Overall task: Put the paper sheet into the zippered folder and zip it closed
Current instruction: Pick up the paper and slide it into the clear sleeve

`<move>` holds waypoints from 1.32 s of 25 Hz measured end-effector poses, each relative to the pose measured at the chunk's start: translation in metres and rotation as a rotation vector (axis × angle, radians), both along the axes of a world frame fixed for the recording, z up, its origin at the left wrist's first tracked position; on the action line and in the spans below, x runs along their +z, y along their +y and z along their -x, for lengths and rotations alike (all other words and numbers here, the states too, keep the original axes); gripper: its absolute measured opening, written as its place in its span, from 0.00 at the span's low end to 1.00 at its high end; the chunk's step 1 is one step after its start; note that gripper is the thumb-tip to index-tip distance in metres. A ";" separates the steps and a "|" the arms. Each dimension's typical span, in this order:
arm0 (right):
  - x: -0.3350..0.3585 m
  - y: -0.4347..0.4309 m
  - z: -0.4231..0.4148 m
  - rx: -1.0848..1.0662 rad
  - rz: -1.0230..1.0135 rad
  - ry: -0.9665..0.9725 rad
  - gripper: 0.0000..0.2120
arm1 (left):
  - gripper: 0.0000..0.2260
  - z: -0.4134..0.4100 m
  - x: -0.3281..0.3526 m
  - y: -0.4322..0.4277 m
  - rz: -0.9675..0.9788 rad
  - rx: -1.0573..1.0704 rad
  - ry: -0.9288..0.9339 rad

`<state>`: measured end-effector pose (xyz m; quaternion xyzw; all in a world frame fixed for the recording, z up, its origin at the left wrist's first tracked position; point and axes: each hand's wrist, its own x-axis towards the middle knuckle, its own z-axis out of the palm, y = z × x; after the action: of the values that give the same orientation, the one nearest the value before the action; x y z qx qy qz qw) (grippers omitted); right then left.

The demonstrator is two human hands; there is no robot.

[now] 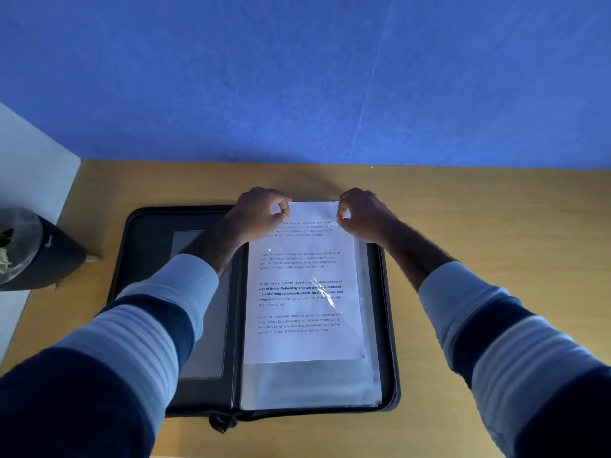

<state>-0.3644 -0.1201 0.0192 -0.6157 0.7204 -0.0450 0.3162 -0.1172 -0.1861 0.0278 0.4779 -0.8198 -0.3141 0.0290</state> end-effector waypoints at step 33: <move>-0.003 0.022 -0.017 -0.263 0.221 -0.194 0.09 | 0.31 -0.005 -0.040 0.122 0.247 0.286 -0.033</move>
<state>-0.3478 -0.0983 0.0158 -0.5401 0.7513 -0.2241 0.3060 -0.1119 -0.0645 -0.0126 0.5874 -0.7762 -0.1959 0.1183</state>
